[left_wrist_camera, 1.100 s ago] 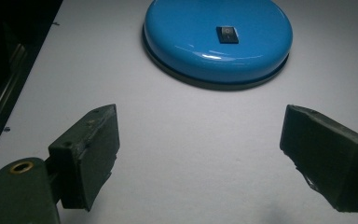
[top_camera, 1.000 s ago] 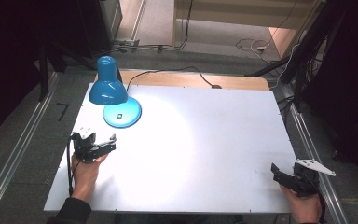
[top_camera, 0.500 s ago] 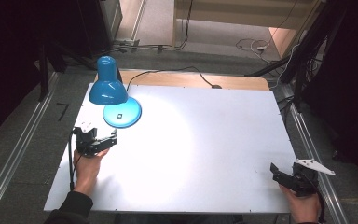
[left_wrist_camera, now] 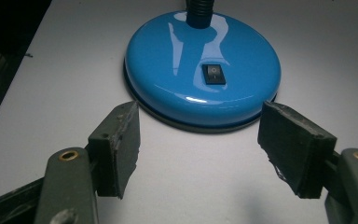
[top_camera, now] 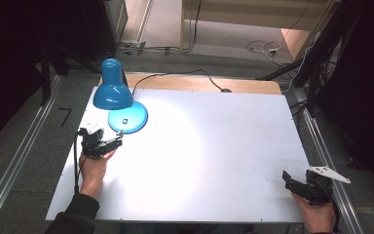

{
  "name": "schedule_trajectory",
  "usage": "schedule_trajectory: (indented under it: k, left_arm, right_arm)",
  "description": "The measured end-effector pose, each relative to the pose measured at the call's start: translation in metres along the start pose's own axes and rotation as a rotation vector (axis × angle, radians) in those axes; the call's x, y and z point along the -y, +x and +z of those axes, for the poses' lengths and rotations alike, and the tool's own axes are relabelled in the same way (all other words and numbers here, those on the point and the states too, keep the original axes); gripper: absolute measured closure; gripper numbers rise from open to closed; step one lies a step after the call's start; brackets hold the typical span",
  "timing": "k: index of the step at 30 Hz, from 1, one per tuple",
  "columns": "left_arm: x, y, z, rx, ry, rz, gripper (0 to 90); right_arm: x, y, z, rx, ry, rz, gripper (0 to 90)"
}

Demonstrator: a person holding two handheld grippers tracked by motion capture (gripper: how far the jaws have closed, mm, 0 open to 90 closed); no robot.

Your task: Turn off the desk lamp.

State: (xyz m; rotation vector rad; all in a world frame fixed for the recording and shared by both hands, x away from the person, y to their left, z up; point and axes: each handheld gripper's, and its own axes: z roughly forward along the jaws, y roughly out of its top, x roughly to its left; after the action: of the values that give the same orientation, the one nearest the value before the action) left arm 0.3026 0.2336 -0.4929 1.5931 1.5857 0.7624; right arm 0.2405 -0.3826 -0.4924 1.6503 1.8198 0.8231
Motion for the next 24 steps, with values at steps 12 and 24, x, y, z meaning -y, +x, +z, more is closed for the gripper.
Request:
schedule_trajectory:
  k: [12, 24]
  left_arm:
    - [-0.009, -0.006, 0.01, 0.001, 0.021, 0.026, 37.5]
    - [-0.014, -0.007, 0.023, 0.015, 0.027, 0.012, 50.8]
  right_arm:
    - [-0.001, 0.0, 0.001, 0.001, 0.006, 0.006, 13.5]
    - [-0.001, -0.001, 0.003, 0.001, 0.013, 0.002, 13.5]
